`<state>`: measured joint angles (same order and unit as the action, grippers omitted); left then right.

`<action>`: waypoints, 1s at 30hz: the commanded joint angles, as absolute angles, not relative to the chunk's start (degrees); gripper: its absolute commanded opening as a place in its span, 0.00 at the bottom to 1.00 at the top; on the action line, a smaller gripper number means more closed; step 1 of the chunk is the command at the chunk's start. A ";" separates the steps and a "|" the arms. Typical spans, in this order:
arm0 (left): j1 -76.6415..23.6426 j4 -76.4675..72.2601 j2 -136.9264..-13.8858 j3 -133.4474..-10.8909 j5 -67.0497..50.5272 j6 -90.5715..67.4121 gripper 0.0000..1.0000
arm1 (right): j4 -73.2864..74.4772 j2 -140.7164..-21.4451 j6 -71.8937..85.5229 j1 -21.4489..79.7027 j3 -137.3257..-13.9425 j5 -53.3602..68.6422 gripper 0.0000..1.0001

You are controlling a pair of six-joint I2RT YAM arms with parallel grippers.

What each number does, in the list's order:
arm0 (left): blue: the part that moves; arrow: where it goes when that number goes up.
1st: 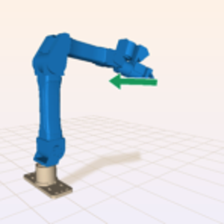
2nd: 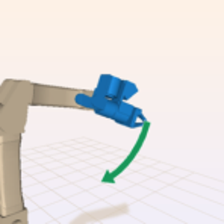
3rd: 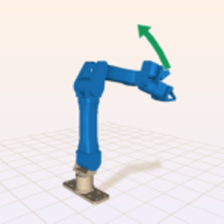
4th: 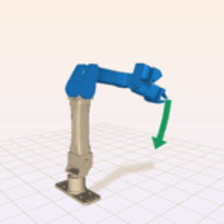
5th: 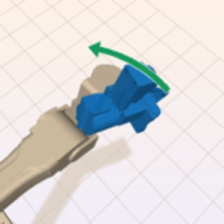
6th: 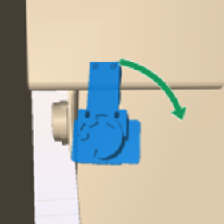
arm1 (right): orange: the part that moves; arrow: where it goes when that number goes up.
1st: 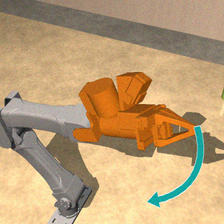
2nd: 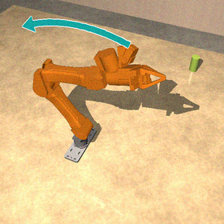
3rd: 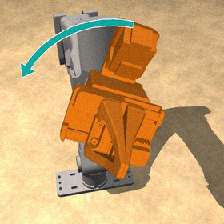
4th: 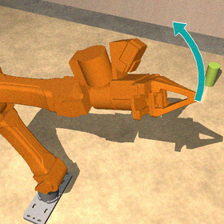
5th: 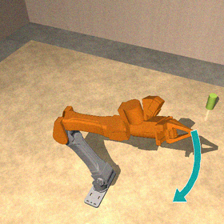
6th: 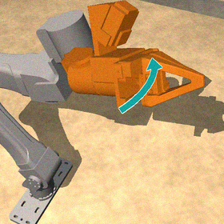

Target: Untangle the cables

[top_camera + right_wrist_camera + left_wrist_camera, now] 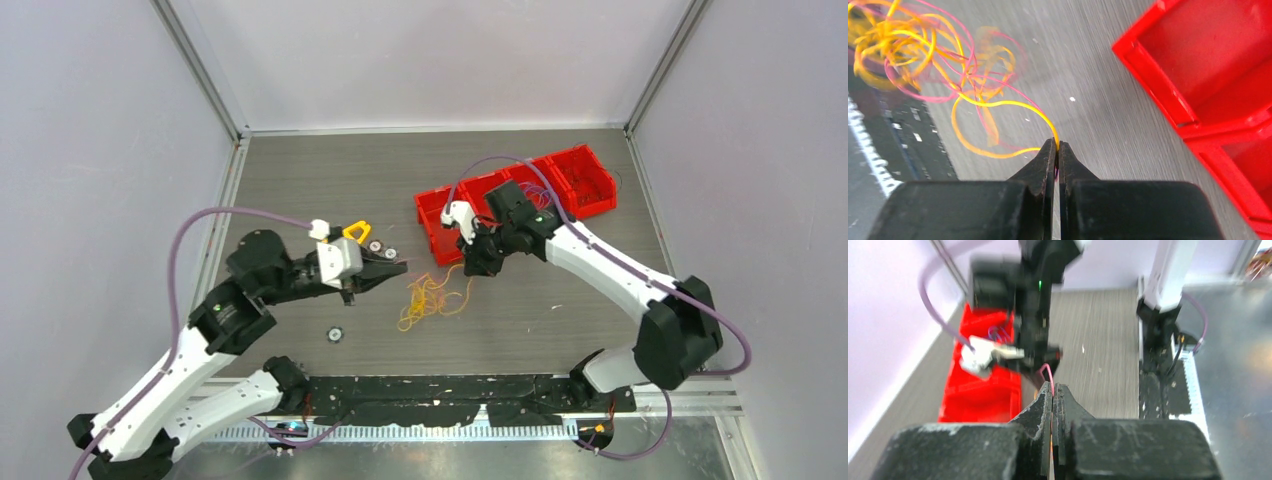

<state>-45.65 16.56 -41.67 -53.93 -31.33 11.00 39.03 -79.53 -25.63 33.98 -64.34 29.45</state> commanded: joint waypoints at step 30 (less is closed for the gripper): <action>-41.84 10.06 -54.77 -80.44 -28.36 -10.14 0.00 | 15.89 -57.40 -13.27 28.57 -56.15 39.93 0.96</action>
